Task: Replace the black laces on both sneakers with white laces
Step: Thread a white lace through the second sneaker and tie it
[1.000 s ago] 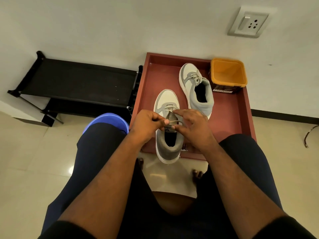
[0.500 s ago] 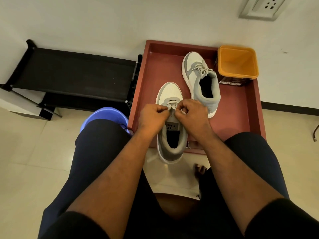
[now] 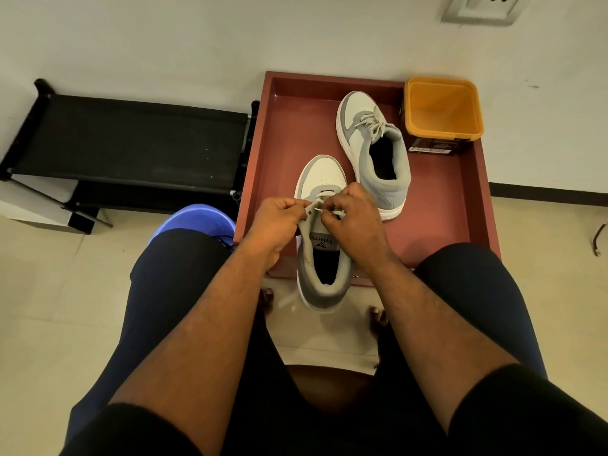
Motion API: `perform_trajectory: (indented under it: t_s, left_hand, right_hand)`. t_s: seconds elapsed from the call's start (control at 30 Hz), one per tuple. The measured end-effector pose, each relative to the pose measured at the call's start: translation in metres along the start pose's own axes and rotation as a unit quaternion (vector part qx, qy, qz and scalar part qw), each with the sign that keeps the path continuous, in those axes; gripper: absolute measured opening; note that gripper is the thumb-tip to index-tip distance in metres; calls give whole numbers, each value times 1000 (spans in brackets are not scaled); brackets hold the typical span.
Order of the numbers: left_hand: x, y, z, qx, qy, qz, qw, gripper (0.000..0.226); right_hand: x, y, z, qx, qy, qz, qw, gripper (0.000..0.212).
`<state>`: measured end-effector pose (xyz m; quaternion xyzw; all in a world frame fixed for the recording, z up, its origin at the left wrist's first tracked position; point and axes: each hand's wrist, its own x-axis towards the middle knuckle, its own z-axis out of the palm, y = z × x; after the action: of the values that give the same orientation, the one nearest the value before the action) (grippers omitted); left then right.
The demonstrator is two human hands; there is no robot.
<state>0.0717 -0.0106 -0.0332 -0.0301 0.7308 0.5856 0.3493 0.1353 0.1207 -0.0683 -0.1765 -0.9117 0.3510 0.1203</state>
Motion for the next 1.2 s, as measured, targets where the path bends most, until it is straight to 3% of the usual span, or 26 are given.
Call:
perform_trajectory:
  t_s: [0.27, 0.67, 0.97, 1.13, 1.2]
  left_hand:
    - [1, 1, 0, -25, -4, -20, 999, 21]
    - [8, -9, 2, 18, -6, 32, 999, 22]
    - [16, -19, 12, 52, 56, 80, 994, 11]
    - [21, -20, 17, 126, 73, 67, 987, 13]
    - [19, -18, 17, 100, 97, 52, 989, 13]
  right_hand:
    - [0, 1, 2, 3, 4, 6, 1000, 8]
    - [1, -3, 3, -94, -28, -13, 995, 14]
    - [0, 1, 6, -64, -10, -1, 998, 14]
    - [0, 0, 6, -69, -9, 10, 998, 17]
    - [-1, 0, 4, -81, -10, 17, 997, 19]
